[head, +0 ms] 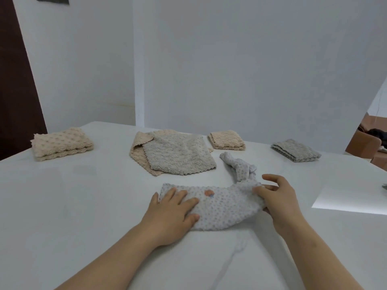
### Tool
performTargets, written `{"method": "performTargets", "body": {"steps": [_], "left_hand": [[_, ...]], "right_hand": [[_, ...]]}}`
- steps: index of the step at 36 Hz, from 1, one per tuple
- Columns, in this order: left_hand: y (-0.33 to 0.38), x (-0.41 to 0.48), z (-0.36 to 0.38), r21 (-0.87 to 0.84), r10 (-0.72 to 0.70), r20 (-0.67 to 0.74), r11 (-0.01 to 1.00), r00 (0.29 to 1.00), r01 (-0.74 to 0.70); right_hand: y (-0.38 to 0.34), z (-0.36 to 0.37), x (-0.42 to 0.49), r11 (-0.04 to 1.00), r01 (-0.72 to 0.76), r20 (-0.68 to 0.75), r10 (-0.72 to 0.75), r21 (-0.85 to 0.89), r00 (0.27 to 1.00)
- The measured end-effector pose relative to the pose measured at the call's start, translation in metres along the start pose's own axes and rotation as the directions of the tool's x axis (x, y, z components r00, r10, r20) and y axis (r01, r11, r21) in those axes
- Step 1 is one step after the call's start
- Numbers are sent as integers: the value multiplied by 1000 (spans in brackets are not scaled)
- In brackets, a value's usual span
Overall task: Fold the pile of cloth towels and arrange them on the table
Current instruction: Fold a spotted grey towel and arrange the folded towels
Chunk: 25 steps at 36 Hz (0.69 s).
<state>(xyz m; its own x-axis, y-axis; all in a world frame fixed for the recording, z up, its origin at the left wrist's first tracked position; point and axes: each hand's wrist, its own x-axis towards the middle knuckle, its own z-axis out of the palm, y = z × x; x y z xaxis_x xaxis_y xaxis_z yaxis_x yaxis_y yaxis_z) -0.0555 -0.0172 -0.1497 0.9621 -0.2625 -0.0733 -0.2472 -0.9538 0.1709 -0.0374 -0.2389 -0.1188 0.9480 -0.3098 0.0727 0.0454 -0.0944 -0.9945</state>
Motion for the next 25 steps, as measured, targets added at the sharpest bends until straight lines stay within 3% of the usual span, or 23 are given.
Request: {"method": "performTargets", "body": {"steps": [2,3,5,6,10,13,15,19,25], "left_hand": [[0,2,0,-7,6,-124,1000,992,-7],[0,3,-1,-34,10,-271,999,962,-20],[-2,5,-7,-173,-63,-550,984,833,-39],[-5,5,-10,-296,-142,-573,954,807,-43],[-20,6,-18,-802,-387,-280,598,878,8],[-27,5,-20,-943,-428,-120,331,896,32],[-30,4,-21,-963,-417,-85,267,905,33],[-31,6,-21,-945,-395,-84,322,915,52],[-32,6,-17,-886,-349,-138,461,927,42]], "right_hand": [[-7,8,-1,999,20,10,-20,29,1000],[-10,14,-3,999,28,25,-29,41,999],[-18,28,-6,997,52,62,-55,48,997],[-22,36,-8,997,64,79,-67,41,995],[-36,71,-21,996,68,201,-80,66,976],[-36,93,-33,998,35,307,-51,58,950],[-33,104,-40,999,22,370,-29,24,929],[-30,114,-46,999,9,454,10,-39,891],[-19,92,-37,982,150,251,-118,-114,961]]}}
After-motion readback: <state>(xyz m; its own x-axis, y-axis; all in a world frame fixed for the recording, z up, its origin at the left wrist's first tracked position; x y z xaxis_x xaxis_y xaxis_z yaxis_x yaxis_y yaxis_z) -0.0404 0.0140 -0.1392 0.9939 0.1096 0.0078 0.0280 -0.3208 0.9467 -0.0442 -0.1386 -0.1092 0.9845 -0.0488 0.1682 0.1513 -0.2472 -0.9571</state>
